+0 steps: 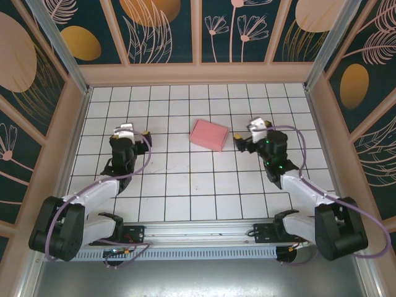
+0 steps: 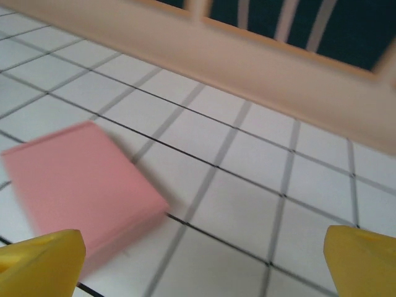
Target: Fold the paper box
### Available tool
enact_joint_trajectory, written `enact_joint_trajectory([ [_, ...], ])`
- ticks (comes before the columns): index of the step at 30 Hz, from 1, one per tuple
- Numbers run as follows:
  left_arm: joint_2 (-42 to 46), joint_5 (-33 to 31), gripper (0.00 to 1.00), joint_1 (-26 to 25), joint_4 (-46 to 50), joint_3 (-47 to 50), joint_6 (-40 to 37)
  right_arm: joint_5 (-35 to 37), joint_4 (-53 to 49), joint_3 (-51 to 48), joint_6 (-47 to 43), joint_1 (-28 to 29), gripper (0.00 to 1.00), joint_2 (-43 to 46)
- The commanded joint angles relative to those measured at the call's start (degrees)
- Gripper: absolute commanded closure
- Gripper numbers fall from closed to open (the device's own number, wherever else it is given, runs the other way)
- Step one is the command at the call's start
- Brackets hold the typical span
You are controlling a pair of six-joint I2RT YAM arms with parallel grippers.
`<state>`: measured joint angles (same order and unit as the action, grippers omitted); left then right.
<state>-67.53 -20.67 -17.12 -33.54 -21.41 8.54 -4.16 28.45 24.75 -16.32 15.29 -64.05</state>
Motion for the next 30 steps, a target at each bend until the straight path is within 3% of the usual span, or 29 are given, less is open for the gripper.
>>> enact_joint_trajectory([
  [1,0.5,-7.3,0.01,0.4,-17.3,5.3,-11.2,1.8,9.2,-4.7,10.4,-6.1,0.01,2.9],
  [7,-7.4,-3.7,0.01,5.1,-27.1,8.9,-9.8,3.9,20.0,-11.2,14.0,-12.9,0.01,-0.6],
  [13,-11.6,1.9,0.01,9.7,-36.8,10.1,-9.0,2.8,33.0,-13.7,16.6,-16.2,0.01,-10.7],
  [18,-18.3,7.7,0.01,13.7,-43.2,10.2,-5.9,-0.8,38.3,-12.3,17.9,-18.8,0.01,-16.4],
  [23,-19.7,11.1,0.01,15.8,-39.8,7.9,-4.3,-2.0,45.4,-12.0,18.3,-19.5,0.01,-24.4],
  [30,-19.6,10.6,0.01,16.2,-39.8,8.0,-3.9,-1.3,42.9,-11.5,18.1,-19.2,0.01,-24.0],
])
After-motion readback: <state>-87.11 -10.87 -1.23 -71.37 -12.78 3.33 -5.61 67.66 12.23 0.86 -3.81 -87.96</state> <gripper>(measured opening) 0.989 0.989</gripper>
